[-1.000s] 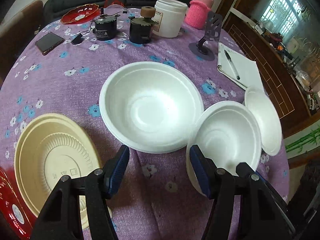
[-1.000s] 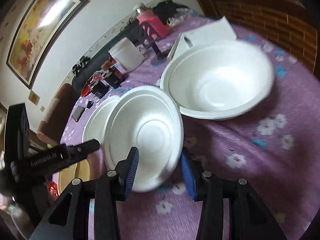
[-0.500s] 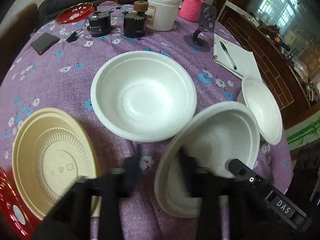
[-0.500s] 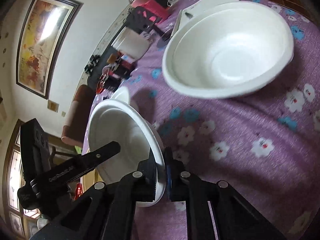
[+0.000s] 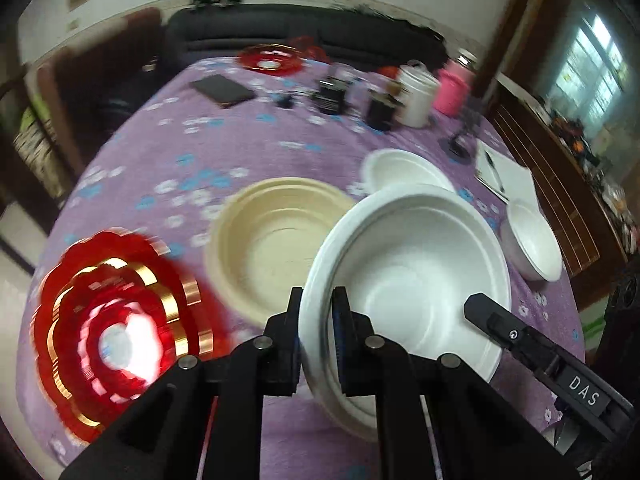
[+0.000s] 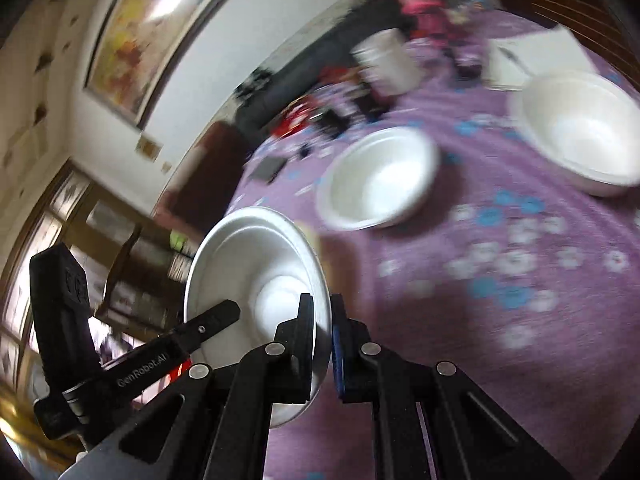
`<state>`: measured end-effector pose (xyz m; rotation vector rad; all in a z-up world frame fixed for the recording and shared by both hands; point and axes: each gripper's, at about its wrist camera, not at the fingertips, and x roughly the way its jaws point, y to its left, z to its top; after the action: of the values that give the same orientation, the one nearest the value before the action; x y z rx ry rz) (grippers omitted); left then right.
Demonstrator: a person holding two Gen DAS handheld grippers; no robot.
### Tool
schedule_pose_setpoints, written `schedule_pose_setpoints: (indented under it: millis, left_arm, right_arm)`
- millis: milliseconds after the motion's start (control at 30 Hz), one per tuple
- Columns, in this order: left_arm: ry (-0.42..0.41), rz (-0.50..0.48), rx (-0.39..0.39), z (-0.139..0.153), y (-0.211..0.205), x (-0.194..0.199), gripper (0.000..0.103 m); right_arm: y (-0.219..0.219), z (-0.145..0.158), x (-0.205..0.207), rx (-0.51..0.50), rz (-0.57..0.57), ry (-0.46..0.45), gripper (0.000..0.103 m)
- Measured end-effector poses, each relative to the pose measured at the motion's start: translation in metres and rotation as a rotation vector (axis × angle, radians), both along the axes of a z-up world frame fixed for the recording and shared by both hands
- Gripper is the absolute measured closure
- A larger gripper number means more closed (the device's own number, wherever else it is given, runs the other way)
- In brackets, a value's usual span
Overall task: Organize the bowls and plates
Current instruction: 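Carry the white foam bowl and lower it onto the red plate stack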
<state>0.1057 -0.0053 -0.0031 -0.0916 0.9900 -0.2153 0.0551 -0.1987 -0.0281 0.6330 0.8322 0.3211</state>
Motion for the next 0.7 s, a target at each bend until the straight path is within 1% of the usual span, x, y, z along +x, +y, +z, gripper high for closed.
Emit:
schedule_pose_setpoints:
  millis: [67, 100, 200, 267, 367, 467, 567, 667, 700]
  left_arm:
    - [-0.021, 0.078, 0.005, 0.003, 0.037, -0.011, 0.091]
    - [-0.03, 0.113, 0.01, 0.004, 0.053, -0.015, 0.091]
    - [-0.049, 0.205, 0.025, 0.003, 0.095, -0.022, 0.089]
    - [-0.039, 0.274, 0.04, -0.004, 0.126, -0.023, 0.086]
    - [-0.006, 0.333, 0.061, -0.02, 0.153, -0.02, 0.084]
    - [0.039, 0.365, 0.052, -0.04, 0.172, -0.016, 0.083]
    - [0.067, 0.373, 0.052, -0.051, 0.181, -0.014, 0.082]
    - [0.079, 0.367, 0.054, -0.057, 0.188, -0.015, 0.075]
    - [0.072, 0.366, 0.064, -0.057, 0.188, -0.016, 0.069]
  right_arm:
    - [0.039, 0.004, 0.006, -0.016, 0.07, -0.005, 0.094]
    - [0.052, 0.005, 0.009, -0.02, 0.093, -0.005, 0.093]
    - [0.111, 0.007, 0.02, -0.053, 0.194, -0.009, 0.093]
    - [0.141, 0.005, 0.024, -0.084, 0.243, -0.009, 0.093]
    - [0.187, -0.005, 0.037, -0.148, 0.307, 0.011, 0.093]
    - [0.215, -0.019, 0.047, -0.208, 0.329, 0.04, 0.093]
    - [0.23, -0.029, 0.051, -0.239, 0.344, 0.067, 0.093]
    - [0.232, -0.033, 0.054, -0.275, 0.346, 0.072, 0.093]
    - [0.233, -0.034, 0.053, -0.29, 0.345, 0.069, 0.093]
